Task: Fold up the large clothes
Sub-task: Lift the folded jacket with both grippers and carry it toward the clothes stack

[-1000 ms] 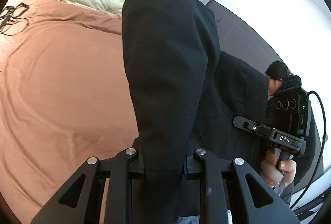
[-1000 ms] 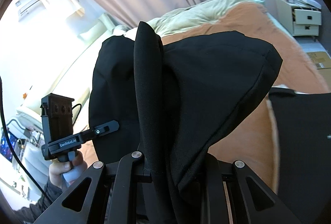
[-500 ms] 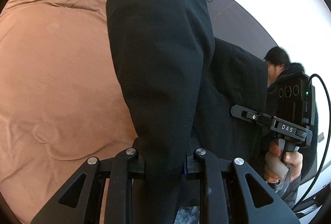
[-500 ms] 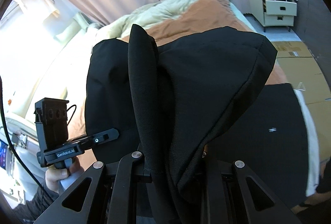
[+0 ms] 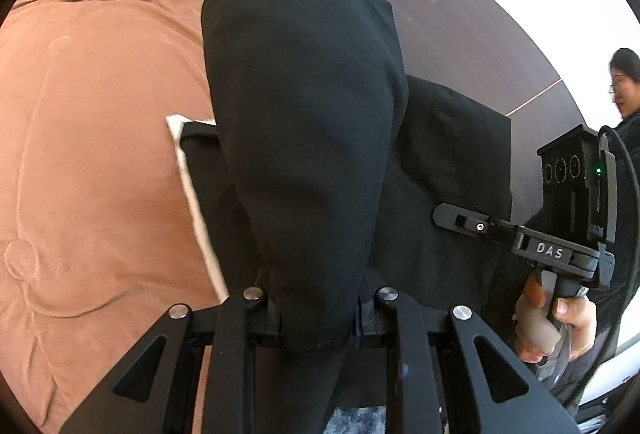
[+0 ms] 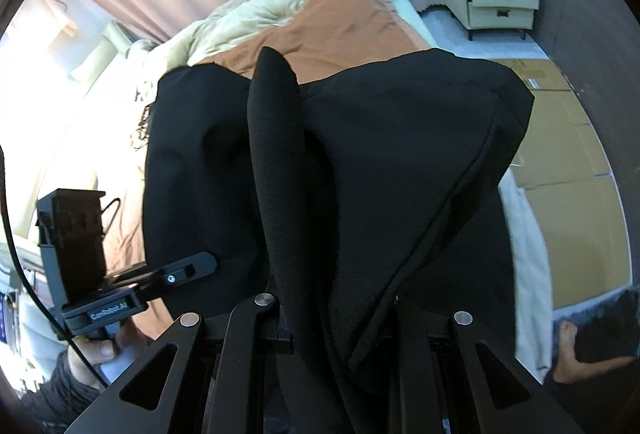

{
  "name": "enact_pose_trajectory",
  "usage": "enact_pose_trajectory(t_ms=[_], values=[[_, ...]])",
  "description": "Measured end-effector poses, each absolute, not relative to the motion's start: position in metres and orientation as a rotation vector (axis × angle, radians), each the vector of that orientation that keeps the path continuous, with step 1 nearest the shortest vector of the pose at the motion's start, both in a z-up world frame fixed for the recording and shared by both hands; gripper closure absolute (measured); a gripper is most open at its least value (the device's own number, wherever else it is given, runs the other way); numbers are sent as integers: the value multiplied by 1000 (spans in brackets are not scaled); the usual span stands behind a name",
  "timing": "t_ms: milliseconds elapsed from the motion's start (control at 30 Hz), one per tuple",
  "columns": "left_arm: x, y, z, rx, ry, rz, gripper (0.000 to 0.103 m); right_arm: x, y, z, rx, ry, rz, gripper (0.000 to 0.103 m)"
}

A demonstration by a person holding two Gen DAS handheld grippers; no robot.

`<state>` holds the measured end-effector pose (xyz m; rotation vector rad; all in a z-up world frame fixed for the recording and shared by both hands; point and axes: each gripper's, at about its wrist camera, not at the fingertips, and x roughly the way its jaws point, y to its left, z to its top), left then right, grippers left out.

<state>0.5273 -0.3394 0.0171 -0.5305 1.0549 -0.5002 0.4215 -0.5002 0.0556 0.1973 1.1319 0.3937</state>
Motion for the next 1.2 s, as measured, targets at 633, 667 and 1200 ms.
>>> enact_pose_trajectory(t_ms=[633, 667, 1200], values=[[576, -395, -54, -187, 1246, -339, 45, 480, -573, -62, 329, 1250, 52, 46], [574, -393, -57, -176, 1245, -341, 38, 477, -577, -65, 355, 1238, 51, 44], [498, -379, -79, -273, 1270, -471, 36, 310, -615, -36, 409, 975, -48, 21]])
